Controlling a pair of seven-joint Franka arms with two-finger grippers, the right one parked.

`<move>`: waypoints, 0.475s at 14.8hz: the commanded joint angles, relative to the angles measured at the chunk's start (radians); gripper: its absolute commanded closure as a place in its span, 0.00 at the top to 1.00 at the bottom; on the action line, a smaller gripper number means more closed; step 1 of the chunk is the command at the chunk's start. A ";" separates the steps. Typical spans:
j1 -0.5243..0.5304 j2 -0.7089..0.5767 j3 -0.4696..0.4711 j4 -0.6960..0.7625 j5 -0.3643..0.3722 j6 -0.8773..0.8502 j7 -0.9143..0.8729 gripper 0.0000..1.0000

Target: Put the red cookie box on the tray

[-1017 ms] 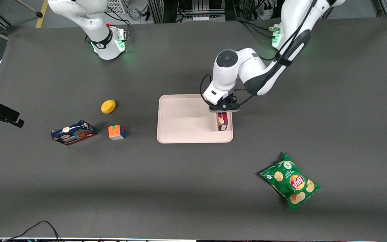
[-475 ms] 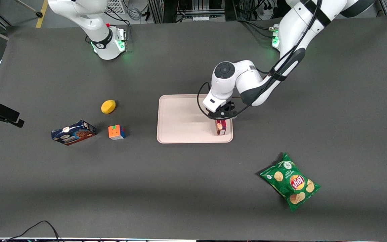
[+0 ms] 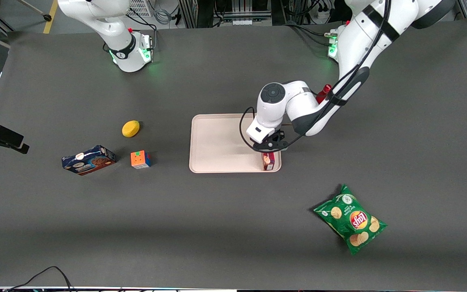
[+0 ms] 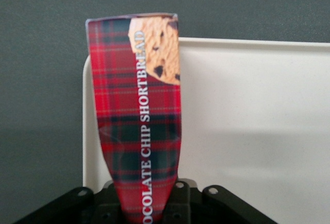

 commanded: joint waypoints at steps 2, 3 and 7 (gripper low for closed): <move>-0.007 0.024 -0.002 0.027 0.033 -0.005 -0.024 1.00; -0.007 0.022 -0.002 0.026 0.033 -0.005 -0.024 1.00; -0.004 0.013 -0.003 0.042 0.028 -0.020 -0.022 1.00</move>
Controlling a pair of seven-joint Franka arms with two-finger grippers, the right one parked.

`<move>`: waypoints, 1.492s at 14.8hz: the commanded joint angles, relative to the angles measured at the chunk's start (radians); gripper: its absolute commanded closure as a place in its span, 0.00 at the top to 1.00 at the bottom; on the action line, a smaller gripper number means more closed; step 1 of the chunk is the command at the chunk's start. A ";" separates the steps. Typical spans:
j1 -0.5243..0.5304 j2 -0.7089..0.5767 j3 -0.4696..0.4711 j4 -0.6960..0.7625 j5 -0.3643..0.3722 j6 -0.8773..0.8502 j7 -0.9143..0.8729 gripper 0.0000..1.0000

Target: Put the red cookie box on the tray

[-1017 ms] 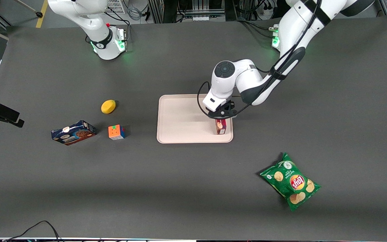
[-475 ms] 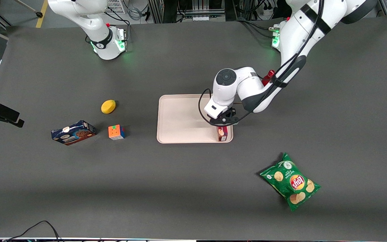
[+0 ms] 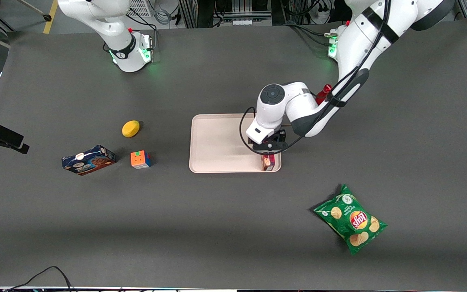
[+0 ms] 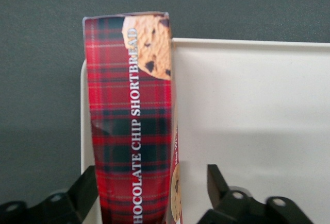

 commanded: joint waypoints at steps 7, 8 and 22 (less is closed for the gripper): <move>0.018 -0.232 -0.020 0.051 -0.111 -0.166 0.167 1.00; 0.020 -0.275 -0.009 0.077 -0.216 -0.190 0.296 1.00; 0.007 -0.634 0.604 0.416 -0.695 -0.913 1.234 1.00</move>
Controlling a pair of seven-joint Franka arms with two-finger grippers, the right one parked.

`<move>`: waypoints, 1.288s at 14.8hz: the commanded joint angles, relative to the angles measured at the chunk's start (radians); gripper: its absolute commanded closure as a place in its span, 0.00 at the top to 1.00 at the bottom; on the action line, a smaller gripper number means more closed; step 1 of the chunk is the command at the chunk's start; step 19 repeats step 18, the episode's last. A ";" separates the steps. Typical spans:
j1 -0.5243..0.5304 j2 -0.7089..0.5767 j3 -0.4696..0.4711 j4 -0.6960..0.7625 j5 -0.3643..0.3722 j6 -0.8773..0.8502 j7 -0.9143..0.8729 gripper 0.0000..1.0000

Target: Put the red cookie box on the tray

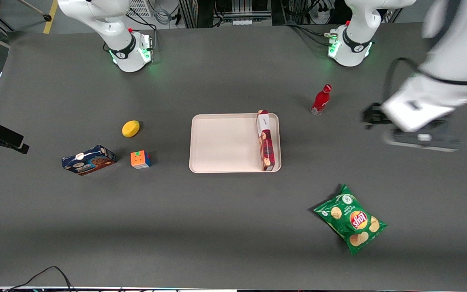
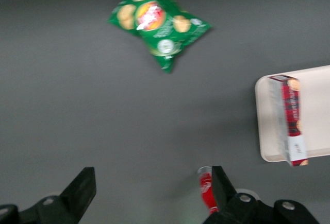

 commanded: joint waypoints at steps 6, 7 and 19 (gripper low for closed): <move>-0.025 -0.271 0.159 -0.447 -0.038 0.262 0.052 1.00; -0.028 -0.266 0.157 -0.440 -0.038 0.260 0.052 1.00; -0.027 -0.163 0.183 -0.348 -0.038 0.282 0.054 1.00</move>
